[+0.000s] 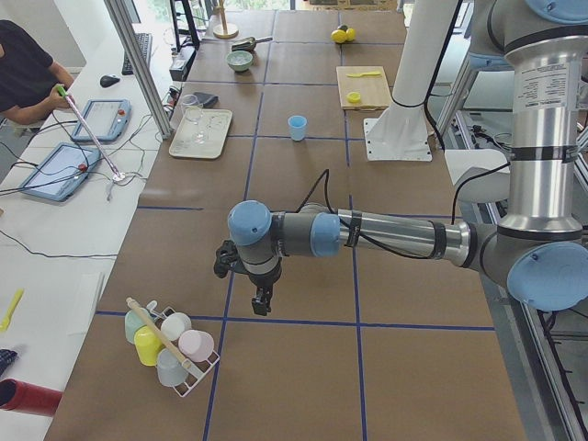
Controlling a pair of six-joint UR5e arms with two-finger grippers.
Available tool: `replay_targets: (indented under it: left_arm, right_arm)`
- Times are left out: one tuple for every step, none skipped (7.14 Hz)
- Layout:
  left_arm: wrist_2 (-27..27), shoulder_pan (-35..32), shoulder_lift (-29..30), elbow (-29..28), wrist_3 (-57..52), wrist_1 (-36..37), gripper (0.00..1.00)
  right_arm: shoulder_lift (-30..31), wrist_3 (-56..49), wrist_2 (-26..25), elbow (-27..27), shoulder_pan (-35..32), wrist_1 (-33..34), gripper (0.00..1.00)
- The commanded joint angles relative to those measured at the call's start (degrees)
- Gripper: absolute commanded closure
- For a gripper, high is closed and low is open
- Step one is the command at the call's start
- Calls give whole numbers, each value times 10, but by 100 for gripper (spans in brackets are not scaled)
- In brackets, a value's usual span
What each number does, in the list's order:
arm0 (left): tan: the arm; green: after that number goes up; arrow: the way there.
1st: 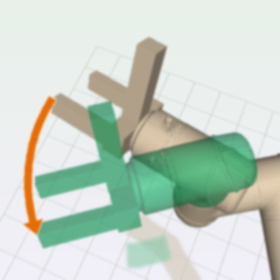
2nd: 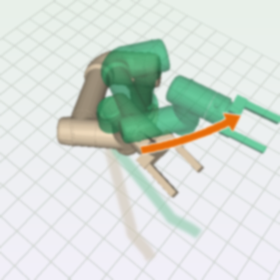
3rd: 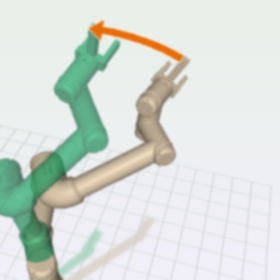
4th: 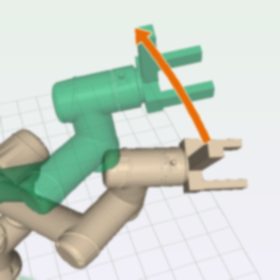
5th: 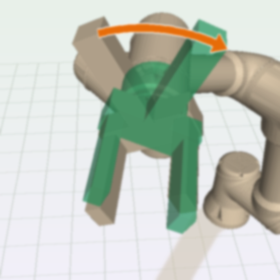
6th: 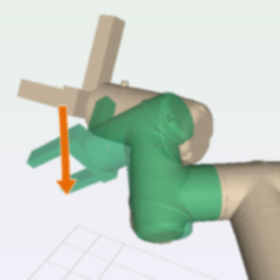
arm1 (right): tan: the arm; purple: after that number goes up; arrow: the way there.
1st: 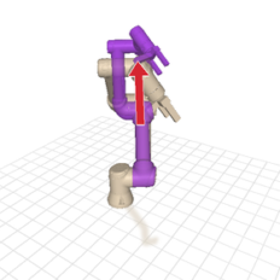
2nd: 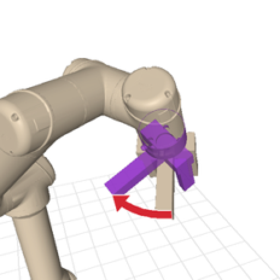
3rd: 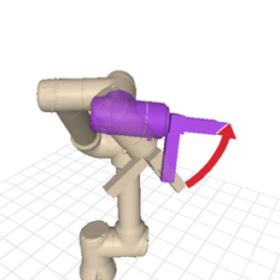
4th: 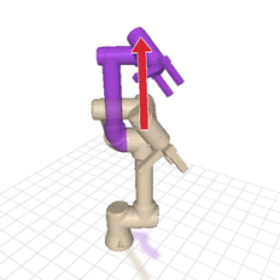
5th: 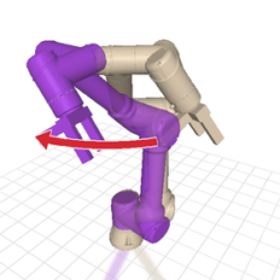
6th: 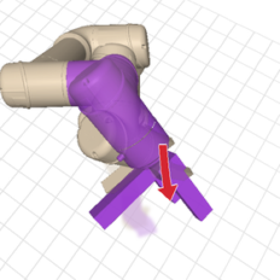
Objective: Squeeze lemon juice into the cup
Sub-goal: 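Move the right gripper toward the lemon slice on the wooden board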
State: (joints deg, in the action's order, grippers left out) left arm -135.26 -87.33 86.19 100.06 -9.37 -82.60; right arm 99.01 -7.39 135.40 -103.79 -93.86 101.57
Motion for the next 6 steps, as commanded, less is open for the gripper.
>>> replay_targets:
  left_arm:
    - [0, 0, 0, 1, 0, -1, 0]
    - [0, 1, 4, 3, 0, -2, 0]
    - [0, 1, 12, 14, 1, -5, 0]
    - [1, 1, 19, 35, 7, -26, 0]
    - [1, 4, 22, 40, 10, -76, 0]
    - [0, 13, 29, 42, 34, -131, 0]
  right_arm:
    - [-3, 1, 0, -2, 0, -1, 0]
    - [-5, 2, 0, -7, 1, -1, 0]
    - [-25, 2, 2, -11, 2, -2, 0]
    - [-36, 23, 4, -12, 9, -4, 0]
    - [-70, 59, 32, -13, 8, -2, 0]
    - [-65, 89, 63, -11, 20, -4, 0]
